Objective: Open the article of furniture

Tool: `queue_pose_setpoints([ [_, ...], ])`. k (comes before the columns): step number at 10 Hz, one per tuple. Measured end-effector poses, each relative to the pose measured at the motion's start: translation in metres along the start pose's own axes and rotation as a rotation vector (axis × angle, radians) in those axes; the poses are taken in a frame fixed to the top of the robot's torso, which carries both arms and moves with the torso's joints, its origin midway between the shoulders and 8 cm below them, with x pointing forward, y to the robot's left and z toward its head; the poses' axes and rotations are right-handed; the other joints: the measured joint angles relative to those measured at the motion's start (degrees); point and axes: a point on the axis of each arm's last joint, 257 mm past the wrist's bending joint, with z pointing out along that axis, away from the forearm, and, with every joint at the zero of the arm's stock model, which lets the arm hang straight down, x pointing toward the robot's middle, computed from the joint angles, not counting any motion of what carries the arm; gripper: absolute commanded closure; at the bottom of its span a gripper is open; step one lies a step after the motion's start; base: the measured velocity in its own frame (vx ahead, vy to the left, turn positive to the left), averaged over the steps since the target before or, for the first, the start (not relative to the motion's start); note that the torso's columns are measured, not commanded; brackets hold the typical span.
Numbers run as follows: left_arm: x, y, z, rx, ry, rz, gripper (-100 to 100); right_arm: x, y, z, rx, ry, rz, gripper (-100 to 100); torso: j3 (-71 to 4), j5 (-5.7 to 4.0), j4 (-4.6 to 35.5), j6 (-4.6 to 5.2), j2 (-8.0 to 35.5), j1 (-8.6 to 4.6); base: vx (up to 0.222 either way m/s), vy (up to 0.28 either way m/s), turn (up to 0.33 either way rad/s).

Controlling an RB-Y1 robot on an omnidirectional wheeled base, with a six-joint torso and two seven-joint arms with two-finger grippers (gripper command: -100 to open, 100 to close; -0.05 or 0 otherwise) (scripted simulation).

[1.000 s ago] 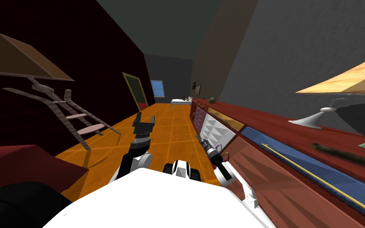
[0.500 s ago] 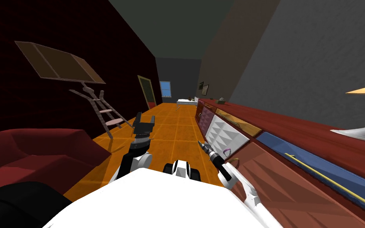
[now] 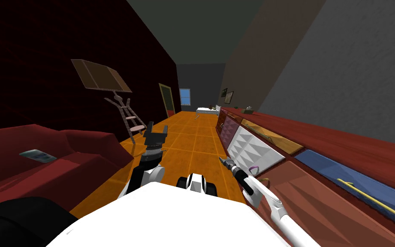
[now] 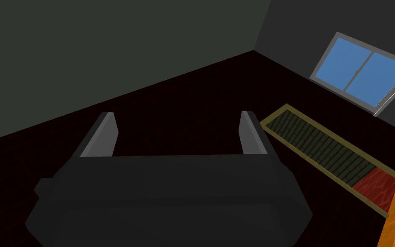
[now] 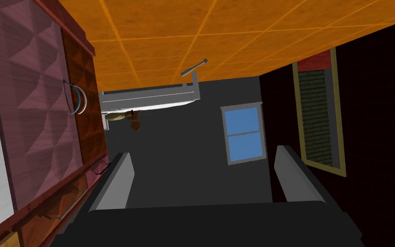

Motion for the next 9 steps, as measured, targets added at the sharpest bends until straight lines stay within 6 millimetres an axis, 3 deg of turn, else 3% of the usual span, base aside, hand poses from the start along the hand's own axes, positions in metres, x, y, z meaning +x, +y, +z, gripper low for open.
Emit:
queue_pose_setpoints([
  [4, 0.0, 0.0, 0.0, 0.0, 0.0, 0.0, 0, 0.035, -0.07, -0.014, 0.111, 0.116, -0.18, -100, 0.0, -0.02, -0.01, 0.01, -0.01, -0.04, -0.026, 0.03, 0.14],
  [6, 0.0, 0.0, 0.0, 0.0, 0.0, 0.0, 0, 0.047, -0.108, -0.033, 0.169, 0.174, -0.264, -100, 0.0, -0.01, 0.0, 0.03, -0.01, -0.03, -0.018, 0.024, 0.137],
  [9, 0.0, 0.0, 0.0, 0.0, 0.0, 0.0, 0, 0.049, -0.174, -0.05, 0.258, 0.25, -0.39, -100, -0.01, 0.0, 0.0, 0.06, -0.01, -0.04, -0.012, 0.018, 0.076],
])
